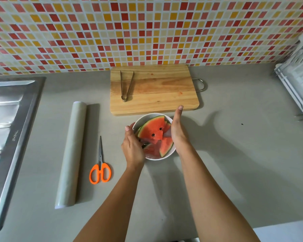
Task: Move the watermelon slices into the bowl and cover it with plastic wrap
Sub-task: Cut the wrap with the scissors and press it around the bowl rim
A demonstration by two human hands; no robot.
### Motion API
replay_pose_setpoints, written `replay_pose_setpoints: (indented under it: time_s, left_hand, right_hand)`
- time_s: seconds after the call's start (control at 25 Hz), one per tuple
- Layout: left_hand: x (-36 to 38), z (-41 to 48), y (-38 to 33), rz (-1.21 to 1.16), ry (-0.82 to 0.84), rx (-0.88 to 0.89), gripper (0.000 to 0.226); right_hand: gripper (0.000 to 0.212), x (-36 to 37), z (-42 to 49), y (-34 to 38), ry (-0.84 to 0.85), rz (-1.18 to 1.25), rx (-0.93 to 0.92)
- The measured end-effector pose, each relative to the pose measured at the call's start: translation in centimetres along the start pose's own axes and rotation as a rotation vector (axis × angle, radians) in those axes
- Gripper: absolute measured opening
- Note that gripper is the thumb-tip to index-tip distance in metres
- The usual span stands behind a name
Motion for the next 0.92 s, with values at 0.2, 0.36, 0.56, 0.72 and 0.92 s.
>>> replay_pose_setpoints:
  time_s: [0.2, 0.36, 0.56, 0.72, 0.92]
  left_hand:
    - [0.5, 0.5, -0.3, 0.029, 0.096, -0.013, 0.058]
    - [0.1, 0.7, -0.5, -0.076, 0.177, -0.126, 0.064]
    - [-4.3, 0.7, -1.1, -0.035, 0.169, -0.187, 0.064]
    - [-4.2, -1.2, -0.7, 0.078, 0.262, -0.226, 0.033]
    - [-2.4, -1.3, -1.2, 0.132, 0.298, -0.142, 0.034]
  right_hand:
    - [0.125, -1.8, 0.1, -1.0, -0.083, -0.283, -0.051]
    - [0.107, -4.0, 0.9, -1.8, -0.067, -0.168, -0.12]
    - [0.041, -4.9, -1.6, -4.7, 0.186, 0.021, -0.362]
    - [0.107, -2.3, -4.8, -6.3, 0.261, -0.361, -0.644]
    - [0.084, -2.1, -4.5, -3.7, 0.008, -0.236, -0.736]
Point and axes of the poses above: each hand's wrist, its own z-axis towards the middle knuckle, its own x-axis out of the palm, y = z × x, the point moved 8 cm from there along z, towards the middle knuckle, and after that the axes turned 10 degrees about -z, right-handed, at the moved point
